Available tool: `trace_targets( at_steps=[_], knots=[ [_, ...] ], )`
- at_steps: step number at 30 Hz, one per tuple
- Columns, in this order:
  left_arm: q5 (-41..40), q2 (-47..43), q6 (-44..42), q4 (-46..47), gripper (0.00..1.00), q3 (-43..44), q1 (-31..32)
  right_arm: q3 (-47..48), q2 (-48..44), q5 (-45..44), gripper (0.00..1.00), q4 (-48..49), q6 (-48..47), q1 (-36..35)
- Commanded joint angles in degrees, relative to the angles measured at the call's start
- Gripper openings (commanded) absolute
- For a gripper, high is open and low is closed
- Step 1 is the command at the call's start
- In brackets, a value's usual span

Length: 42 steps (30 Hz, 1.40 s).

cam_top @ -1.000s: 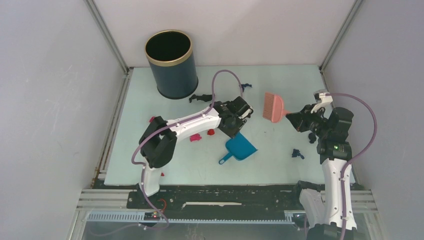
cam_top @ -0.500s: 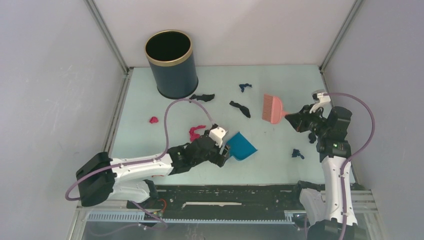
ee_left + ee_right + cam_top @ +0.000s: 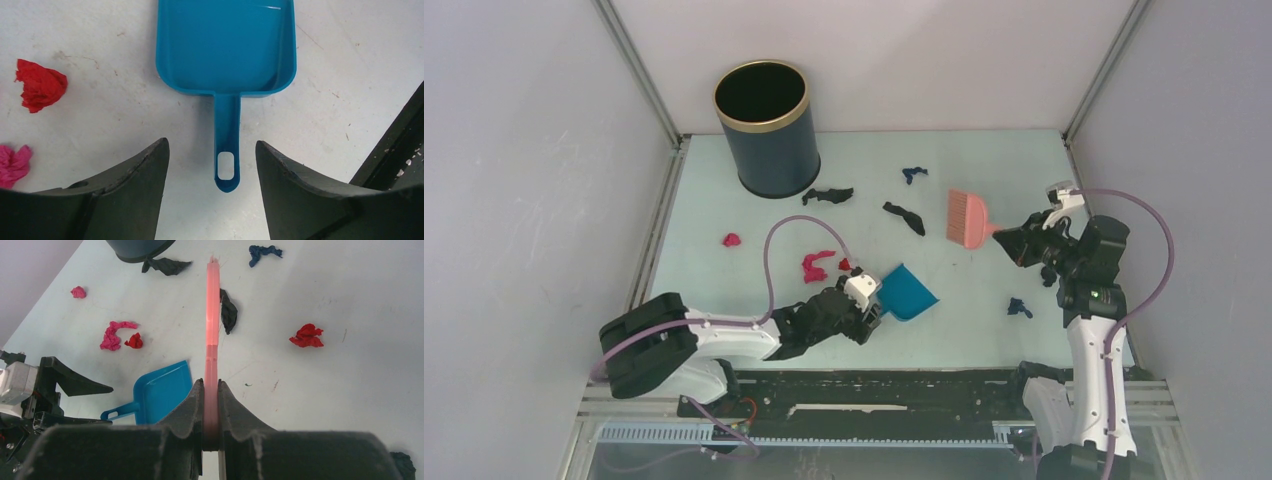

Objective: Sweep away the paper scraps from the table

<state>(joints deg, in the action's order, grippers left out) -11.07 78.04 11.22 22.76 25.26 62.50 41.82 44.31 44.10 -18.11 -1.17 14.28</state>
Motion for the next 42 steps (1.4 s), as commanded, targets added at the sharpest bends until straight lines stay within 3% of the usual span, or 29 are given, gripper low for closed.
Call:
trace_targets(
  at_steps=[1, 22, 28, 34, 42],
  knots=[
    [1.6, 1.5, -1.9, 6.9, 0.69, 0.3, 0.2, -0.2, 0.4, 2.0, 0.0, 2.2, -0.3, 0.6],
    [3.5, 8.3, -2.7, 5.3, 0.5, 3.5, 0.2, -0.2, 0.8, 2.4, 0.0, 2.2, -0.2, -0.6],
    [3.1, 9.8, -2.7, 4.3, 0.49, 4.6, 0.2, -0.2, 0.3, 2.1, 0.0, 2.3, -0.3, -0.4],
    [4.0, 10.5, -2.9, 4.3, 0.39, 5.2, 0.2, -0.2, 0.5, 1.9, 0.0, 2.3, -0.4, -0.3],
    [3.9, 11.7, -2.5, 2.9, 0.41, 6.3, 0.2, -0.2, 0.1, 2.2, 0.0, 2.1, -0.4, 0.1]
  ],
)
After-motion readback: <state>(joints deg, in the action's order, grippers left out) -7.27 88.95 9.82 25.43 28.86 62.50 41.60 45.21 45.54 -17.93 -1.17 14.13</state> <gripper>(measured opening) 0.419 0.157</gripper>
